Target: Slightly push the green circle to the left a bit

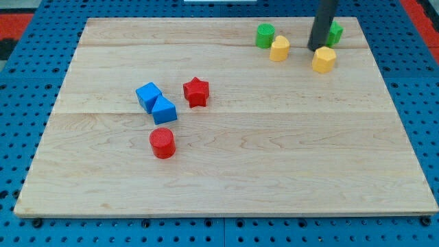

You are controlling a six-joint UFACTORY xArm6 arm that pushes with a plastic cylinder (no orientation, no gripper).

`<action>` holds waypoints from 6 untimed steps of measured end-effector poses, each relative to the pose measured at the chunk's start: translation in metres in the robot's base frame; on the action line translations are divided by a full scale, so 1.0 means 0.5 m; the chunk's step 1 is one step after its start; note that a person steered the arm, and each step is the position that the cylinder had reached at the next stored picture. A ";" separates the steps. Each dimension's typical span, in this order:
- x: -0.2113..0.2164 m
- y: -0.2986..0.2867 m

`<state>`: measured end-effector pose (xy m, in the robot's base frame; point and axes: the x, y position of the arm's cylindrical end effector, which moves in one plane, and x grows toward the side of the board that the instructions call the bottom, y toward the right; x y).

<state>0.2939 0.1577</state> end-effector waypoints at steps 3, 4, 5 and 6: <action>-0.053 -0.097; -0.106 -0.075; -0.114 -0.133; -0.114 -0.080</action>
